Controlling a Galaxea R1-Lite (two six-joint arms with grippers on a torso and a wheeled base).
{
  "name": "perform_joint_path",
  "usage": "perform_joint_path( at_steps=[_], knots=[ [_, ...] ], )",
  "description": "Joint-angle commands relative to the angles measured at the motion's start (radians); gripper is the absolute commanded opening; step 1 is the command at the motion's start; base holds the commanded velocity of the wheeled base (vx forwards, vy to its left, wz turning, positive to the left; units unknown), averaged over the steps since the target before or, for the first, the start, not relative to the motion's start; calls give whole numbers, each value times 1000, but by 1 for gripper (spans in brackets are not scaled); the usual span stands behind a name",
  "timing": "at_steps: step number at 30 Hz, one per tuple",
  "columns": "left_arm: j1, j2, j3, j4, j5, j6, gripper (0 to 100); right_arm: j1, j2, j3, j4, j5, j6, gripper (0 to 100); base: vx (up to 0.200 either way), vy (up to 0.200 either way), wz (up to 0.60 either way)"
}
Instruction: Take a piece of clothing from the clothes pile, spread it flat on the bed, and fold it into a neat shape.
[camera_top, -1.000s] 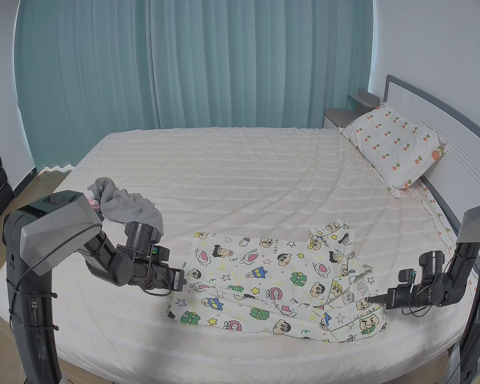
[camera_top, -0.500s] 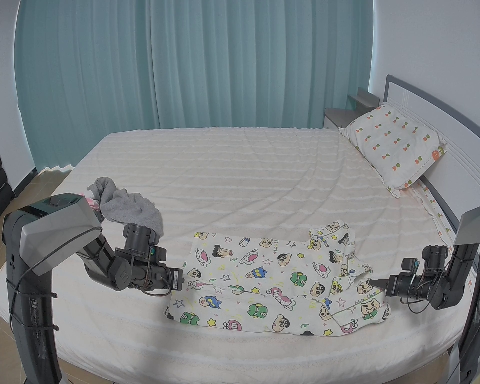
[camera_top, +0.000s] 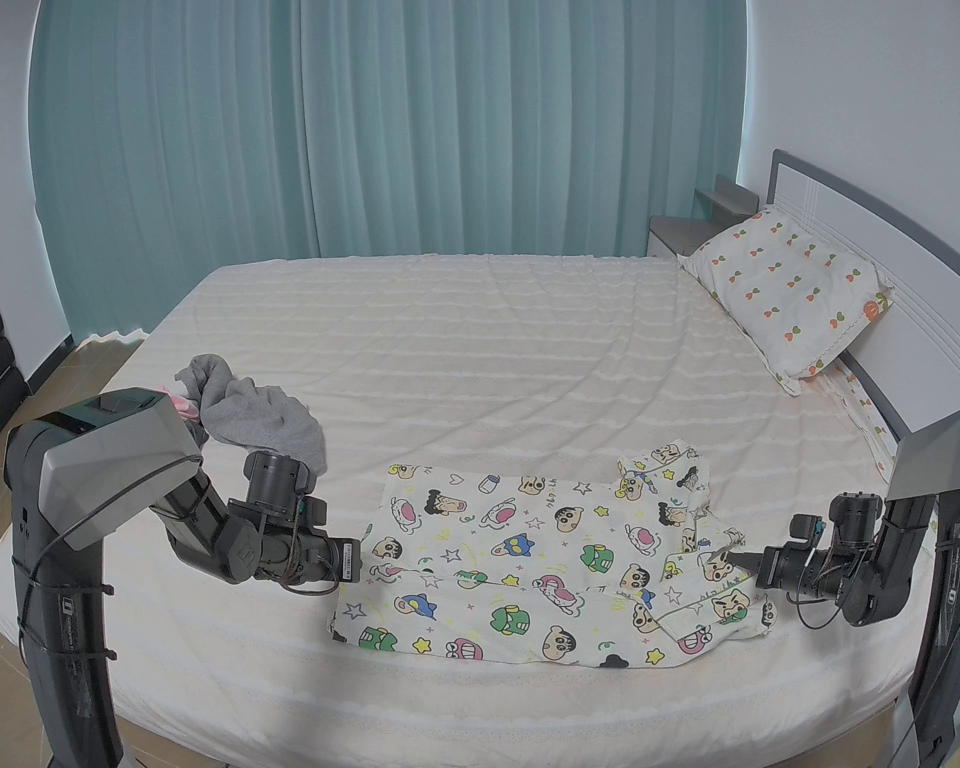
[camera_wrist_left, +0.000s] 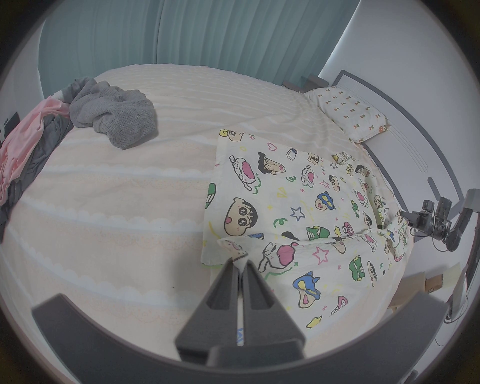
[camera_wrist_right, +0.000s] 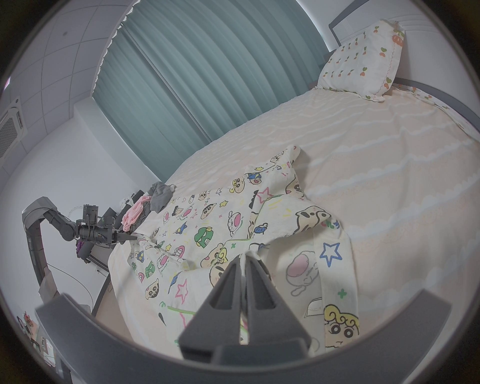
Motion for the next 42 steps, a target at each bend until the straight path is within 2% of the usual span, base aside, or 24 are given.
perform_joint_path(
  at_steps=[1,8,17,24,25,35,40,42],
  knots=[
    [2,3,4,-1,0,-2,0,0,18,-19,-1,-9,0,0,0,0,0],
    [14,4,7,-2,0,-7,0,29,30,-54,2,-40,0,0,0,0,0],
    [18,23,7,-2,19,-10,0,32,45,-67,2,-49,0,0,0,0,0],
    [15,50,-4,-4,19,-10,0,35,71,-86,-1,-84,0,0,0,0,0],
    [14,50,-4,-4,17,-13,100,35,71,-88,-1,-83,0,100,0,0,0],
    [12,15,-3,-83,22,-88,100,28,19,-57,-7,-87,3,100,0,0,0],
    [8,-74,-52,-76,20,-200,100,21,-85,-31,-7,-90,116,100,0,0,0],
    [2,-76,-59,-77,20,-223,100,26,-96,-24,-7,-92,129,100,0,0,0]
  ],
)
